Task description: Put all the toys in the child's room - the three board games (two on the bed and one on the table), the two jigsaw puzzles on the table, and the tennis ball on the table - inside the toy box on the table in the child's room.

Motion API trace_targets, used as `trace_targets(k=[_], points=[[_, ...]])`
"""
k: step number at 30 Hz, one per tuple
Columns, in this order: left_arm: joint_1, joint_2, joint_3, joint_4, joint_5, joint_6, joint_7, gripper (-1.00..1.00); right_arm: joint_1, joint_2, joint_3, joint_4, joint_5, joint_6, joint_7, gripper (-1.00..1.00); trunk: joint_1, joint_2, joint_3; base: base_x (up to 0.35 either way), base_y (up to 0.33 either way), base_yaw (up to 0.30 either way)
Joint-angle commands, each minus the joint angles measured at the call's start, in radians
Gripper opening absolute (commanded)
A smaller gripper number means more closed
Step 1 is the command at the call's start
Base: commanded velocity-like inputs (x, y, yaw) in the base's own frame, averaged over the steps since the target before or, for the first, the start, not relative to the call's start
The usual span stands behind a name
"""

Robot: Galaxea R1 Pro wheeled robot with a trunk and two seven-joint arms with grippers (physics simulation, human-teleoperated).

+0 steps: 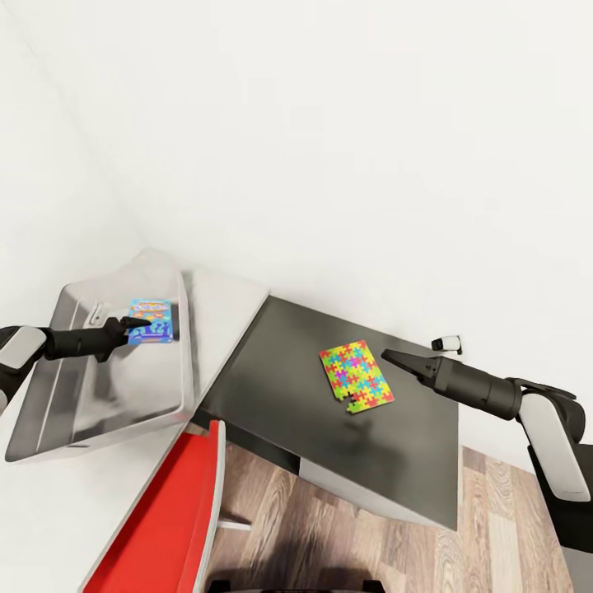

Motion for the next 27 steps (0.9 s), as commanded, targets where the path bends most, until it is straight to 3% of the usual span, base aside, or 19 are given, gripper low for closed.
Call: trace_targets(k=[1, 12, 27], points=[[-0.001, 0.001, -0.006, 0.001, -0.006, -0.001, -0.01, -1.0, -0.001, 0.0, -0.001, 0.0, 0.004, 0.004, 0.005, 1.0, 0.001, -0.002, -0.002, 0.0, 0.0, 0.0], [-0.006, 0.0, -0.007, 0.004, -0.006, -0.001, -0.01, -1.0, 0.0, -0.023, 0.0, 0.0, 0.002, 0.004, 0.007, 1.0, 0.001, -0.002, -0.007, 0.0, 0.0, 0.0], [-0.007, 0.002, -0.007, 0.004, -0.005, -0.002, -0.011, -1.0, 0.0, -0.029, 0.002, 0.0, 0.0, 0.004, 0.007, 1.0, 0.001, -0.002, -0.029, 0.0, 0.0, 0.0]])
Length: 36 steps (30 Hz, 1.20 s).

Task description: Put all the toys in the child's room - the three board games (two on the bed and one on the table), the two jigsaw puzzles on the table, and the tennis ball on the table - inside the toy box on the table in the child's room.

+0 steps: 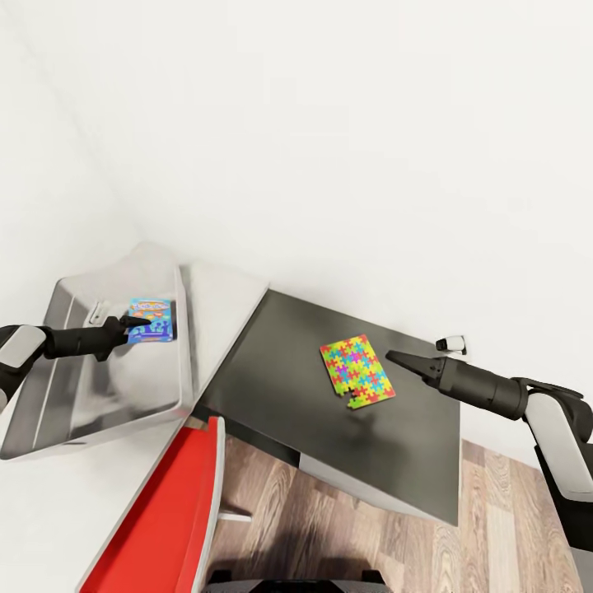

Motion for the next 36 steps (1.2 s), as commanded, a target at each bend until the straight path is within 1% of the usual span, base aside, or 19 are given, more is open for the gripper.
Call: trace_targets(k=[1, 23, 32, 36], points=[[-0.001, 0.001, -0.006, 0.001, -0.005, -0.001, -0.01, -1.0, -0.001, 0.0, -0.001, 0.0, 0.004, 0.004, 0.005, 1.0, 0.0, -0.002, -0.003, 0.0, 0.0, 0.0], [-0.005, 0.002, -0.006, 0.001, -0.005, -0.002, -0.01, -1.0, 0.0, 0.0, 0.0, 0.0, 0.003, 0.004, 0.005, 1.0, 0.0, -0.002, -0.038, 0.0, 0.0, 0.0], [-0.008, 0.004, -0.005, 0.001, -0.005, -0.002, -0.011, -1.0, 0.003, 0.001, 0.001, 0.0, 0.003, 0.004, 0.006, 1.0, 0.0, -0.002, -0.043, 0.0, 0.0, 0.0], [-0.018, 0.007, -0.005, 0.001, -0.005, -0.003, -0.011, -1.0, 0.003, 0.001, 0.001, -0.001, 0.003, 0.004, 0.005, 1.0, 0.0, -0.002, -0.044, 0.0, 0.0, 0.0]])
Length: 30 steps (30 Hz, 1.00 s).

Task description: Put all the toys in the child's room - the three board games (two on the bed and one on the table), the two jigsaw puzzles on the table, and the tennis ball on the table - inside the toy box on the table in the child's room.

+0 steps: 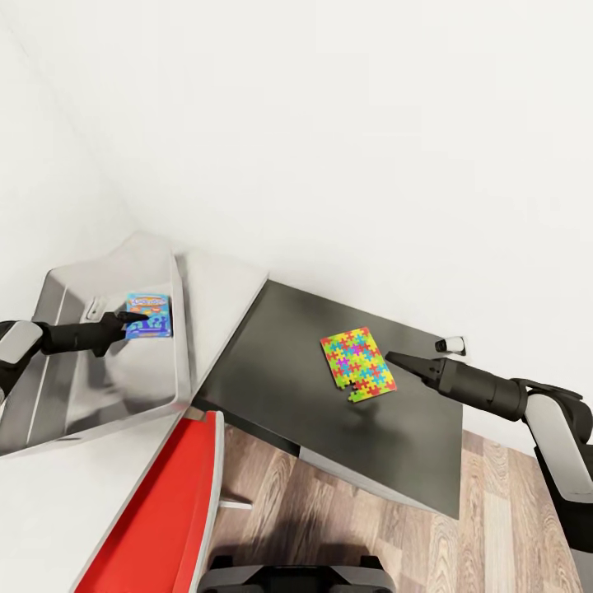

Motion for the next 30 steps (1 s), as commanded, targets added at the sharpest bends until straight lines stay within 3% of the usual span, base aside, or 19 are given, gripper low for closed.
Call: trace_targets(k=[1, 13, 30], points=[[-0.007, 0.002, -0.006, 0.001, -0.006, -0.001, -0.01, -1.0, -0.001, 0.0, -0.001, 0.0, 0.004, 0.004, 0.005, 1.0, 0.001, -0.002, -0.001, 0.0, 0.0, 0.0], [-0.051, 0.014, -0.003, 0.011, -0.076, -0.003, -0.008, -1.0, 0.0, 0.002, 0.002, 0.0, 0.004, 0.004, 0.005, 1.0, 0.001, -0.002, -0.002, 0.0, 0.0, 0.0], [-0.063, 0.033, -0.002, 0.041, -0.089, -0.043, -0.008, -1.0, 0.001, 0.001, 0.004, -0.001, 0.004, 0.004, 0.005, 1.0, 0.001, -0.002, -0.002, 0.0, 0.0, 0.0]])
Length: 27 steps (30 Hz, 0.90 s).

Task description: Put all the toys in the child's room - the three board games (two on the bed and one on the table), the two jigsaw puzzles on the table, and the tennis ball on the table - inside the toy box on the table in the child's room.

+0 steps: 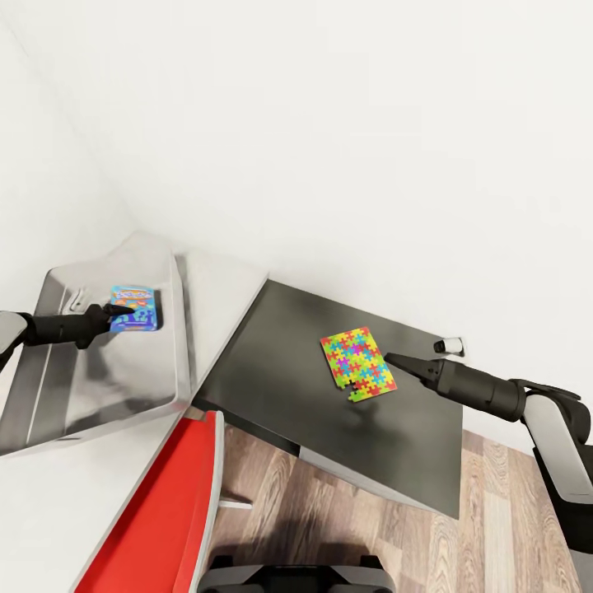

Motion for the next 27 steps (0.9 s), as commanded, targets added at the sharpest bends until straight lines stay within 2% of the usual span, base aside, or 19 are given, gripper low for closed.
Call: trace_targets(k=[1, 27], points=[[-0.001, 0.001, -0.008, 0.001, -0.001, -0.001, -0.008, -1.0, -0.001, 0.0, -0.001, 0.0, 0.004, 0.004, 0.005, 1.0, 0.001, -0.002, -0.002, 0.0, 0.0, 0.0], [-0.003, -0.005, -0.006, 0.006, 0.0, -0.01, -0.008, -1.0, 0.0, 0.001, -0.001, 0.0, 0.004, 0.004, 0.005, 1.0, 0.001, -0.002, -0.031, 0.0, 0.0, 0.0]])
